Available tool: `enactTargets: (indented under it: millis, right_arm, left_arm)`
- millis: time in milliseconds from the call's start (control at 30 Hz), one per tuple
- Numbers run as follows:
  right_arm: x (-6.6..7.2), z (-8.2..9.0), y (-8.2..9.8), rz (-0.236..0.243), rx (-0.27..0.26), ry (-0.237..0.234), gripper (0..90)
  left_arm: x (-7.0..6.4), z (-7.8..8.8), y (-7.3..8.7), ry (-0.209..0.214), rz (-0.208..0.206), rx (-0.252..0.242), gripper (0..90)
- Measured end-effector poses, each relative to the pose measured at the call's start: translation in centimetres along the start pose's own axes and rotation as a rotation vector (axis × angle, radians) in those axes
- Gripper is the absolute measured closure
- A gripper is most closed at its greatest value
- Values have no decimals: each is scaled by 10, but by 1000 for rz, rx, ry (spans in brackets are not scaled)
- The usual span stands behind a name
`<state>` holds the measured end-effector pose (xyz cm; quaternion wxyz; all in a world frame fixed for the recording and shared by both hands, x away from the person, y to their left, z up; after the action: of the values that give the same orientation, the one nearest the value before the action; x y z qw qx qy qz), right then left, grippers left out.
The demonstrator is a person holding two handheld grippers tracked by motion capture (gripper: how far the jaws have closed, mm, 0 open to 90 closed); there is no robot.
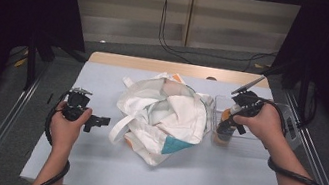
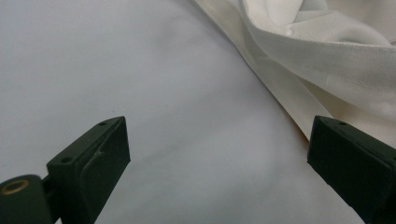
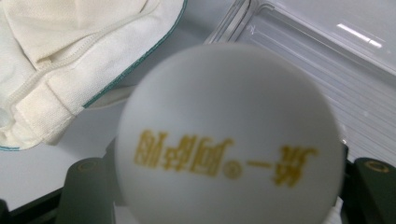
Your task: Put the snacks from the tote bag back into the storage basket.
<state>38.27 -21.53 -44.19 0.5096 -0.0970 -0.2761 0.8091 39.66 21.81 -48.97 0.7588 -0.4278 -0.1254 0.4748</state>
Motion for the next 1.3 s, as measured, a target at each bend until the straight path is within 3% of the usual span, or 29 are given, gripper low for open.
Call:
enactTargets:
  millis: [33, 133, 533, 933, 1300]
  right_arm:
    - [1, 0, 1, -8, 2, 2, 304]
    - [1, 0, 3, -7, -15, -2, 303]
    - [2, -2, 1, -8, -41, 2, 296]
    - [-1, 6, 3, -2, -89, 12, 195]
    - [-6, 12, 13, -5, -111, 7, 172]
  left_arm:
    - [-1, -1, -1, -5, 11, -15, 57]
    - [-2, 0, -1, 9, -1, 2, 57]
    - [-1, -1, -1, 5, 3, -3, 57]
    - [-2, -2, -1, 7, -2, 1, 57]
    - [-1, -4, -2, 9, 4, 2, 59]
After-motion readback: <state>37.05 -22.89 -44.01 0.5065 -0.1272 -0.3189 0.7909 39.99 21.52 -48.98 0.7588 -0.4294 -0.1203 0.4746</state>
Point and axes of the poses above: each handheld gripper's, and its own axes: z roughly backward along the jaws, y roughly out of its underside, x roughly to its left, the point moved 8 cm from there along -z, roughly forward along the jaws, and after that the axes turned 14 degrees about -x, right-handed, at the moved point
